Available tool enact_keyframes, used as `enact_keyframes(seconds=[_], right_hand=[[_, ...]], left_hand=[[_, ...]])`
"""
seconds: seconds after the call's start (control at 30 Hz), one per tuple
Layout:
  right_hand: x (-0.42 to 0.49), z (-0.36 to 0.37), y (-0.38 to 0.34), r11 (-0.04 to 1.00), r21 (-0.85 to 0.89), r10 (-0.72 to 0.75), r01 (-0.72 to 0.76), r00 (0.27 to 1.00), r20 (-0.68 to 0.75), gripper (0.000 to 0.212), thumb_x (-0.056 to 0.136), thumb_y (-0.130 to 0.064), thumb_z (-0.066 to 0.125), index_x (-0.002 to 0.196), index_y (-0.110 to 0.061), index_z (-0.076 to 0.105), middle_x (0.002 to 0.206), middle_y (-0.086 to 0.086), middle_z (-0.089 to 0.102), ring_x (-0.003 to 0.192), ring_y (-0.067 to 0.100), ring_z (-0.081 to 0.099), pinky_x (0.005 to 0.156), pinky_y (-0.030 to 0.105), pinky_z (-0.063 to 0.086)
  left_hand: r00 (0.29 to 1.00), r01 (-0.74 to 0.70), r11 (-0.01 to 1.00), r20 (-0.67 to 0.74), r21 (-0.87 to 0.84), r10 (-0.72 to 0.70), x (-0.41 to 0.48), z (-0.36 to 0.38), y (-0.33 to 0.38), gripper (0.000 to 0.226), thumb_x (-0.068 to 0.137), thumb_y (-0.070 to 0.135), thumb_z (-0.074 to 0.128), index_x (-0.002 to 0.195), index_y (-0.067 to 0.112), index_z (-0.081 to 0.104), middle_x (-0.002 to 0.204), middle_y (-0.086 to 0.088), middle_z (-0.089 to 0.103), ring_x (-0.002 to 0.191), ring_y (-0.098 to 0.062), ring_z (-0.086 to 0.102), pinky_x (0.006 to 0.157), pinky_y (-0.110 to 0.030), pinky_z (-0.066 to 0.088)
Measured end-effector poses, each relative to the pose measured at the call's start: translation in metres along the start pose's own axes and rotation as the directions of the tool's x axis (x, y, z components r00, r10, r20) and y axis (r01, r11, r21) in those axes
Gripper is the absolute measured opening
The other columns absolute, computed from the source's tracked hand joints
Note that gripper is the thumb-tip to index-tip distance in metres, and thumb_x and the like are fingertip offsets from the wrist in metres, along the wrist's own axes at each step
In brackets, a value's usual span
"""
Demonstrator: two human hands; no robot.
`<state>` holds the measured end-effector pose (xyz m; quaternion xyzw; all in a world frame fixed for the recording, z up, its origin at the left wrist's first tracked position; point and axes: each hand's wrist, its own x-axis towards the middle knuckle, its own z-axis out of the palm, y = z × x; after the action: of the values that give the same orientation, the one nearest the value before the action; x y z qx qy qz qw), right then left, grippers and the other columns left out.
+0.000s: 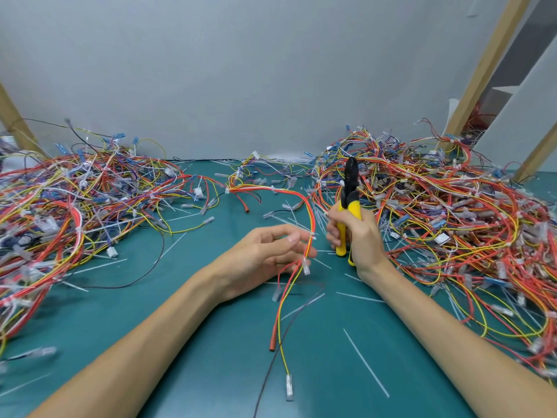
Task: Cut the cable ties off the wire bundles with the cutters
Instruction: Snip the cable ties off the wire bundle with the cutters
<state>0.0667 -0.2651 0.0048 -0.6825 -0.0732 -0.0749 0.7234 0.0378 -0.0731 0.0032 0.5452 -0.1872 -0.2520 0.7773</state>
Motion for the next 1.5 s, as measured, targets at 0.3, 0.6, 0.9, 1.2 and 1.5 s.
enact_keyframes(seconds=[0.3, 0.6, 0.9, 1.2, 1.5], right_hand=[[0.001, -0.001, 0.001, 0.995, -0.096, -0.005, 0.008, 0.999, 0.034, 0.017, 0.074, -0.020, 0.054, 0.072, -0.010, 0.039, 0.052, -0.009, 0.027, 0.046, 0.011, 0.020, 0.046, 0.022, 0.017], [0.003, -0.005, 0.005, 0.953, -0.287, -0.097, 0.099, 0.995, 0.022, 0.015, 0.065, -0.030, 0.058, 0.061, -0.024, 0.044, 0.053, -0.013, 0.033, 0.051, 0.014, 0.028, 0.053, 0.034, 0.028], [-0.004, 0.001, -0.003, 0.838, -0.520, -0.185, 0.167, 0.983, 0.017, 0.035, 0.064, -0.039, 0.060, 0.088, -0.016, 0.047, 0.063, -0.006, 0.041, 0.060, 0.014, 0.037, 0.065, 0.037, 0.032], [-0.007, 0.003, -0.003, 0.734, -0.617, -0.282, 0.285, 0.954, 0.105, 0.040, 0.066, -0.031, 0.064, 0.093, -0.020, 0.037, 0.071, -0.004, 0.037, 0.065, 0.013, 0.035, 0.058, 0.023, 0.027], [-0.011, 0.009, -0.005, 0.468, -0.825, -0.296, 0.319, 0.935, 0.194, 0.054, 0.063, -0.039, 0.061, 0.112, -0.018, 0.053, 0.098, 0.000, 0.050, 0.094, 0.023, 0.046, 0.085, 0.036, 0.037]], left_hand=[[0.996, 0.004, 1.000, 0.084, -0.018, -0.002, -0.001, -0.006, 0.002, 0.025, 0.091, 0.011, 0.054, 0.108, 0.011, 0.074, 0.088, 0.001, 0.068, 0.074, -0.006, 0.060, 0.067, -0.013, 0.047], [0.962, -0.149, 0.976, -0.252, -0.156, 0.107, 0.004, -0.006, 0.000, 0.010, 0.080, 0.009, 0.071, 0.089, 0.010, 0.074, 0.077, -0.004, 0.067, 0.066, -0.011, 0.065, 0.063, -0.019, 0.053], [0.942, -0.173, 0.977, -0.311, -0.125, 0.127, 0.005, -0.001, 0.000, 0.013, 0.092, 0.005, 0.056, 0.103, 0.001, 0.061, 0.075, -0.005, 0.070, 0.077, -0.016, 0.072, 0.074, -0.025, 0.058], [0.914, -0.183, 0.975, -0.386, -0.125, 0.123, 0.004, 0.001, 0.002, 0.014, 0.093, 0.009, 0.058, 0.084, -0.001, 0.059, 0.079, -0.016, 0.073, 0.086, -0.023, 0.073, 0.072, -0.024, 0.058], [0.775, -0.297, 0.951, -0.602, -0.083, 0.189, 0.001, -0.011, 0.015, 0.017, 0.094, 0.005, 0.057, 0.077, 0.003, 0.055, 0.062, -0.007, 0.057, 0.050, -0.007, 0.060, 0.043, -0.011, 0.039]])
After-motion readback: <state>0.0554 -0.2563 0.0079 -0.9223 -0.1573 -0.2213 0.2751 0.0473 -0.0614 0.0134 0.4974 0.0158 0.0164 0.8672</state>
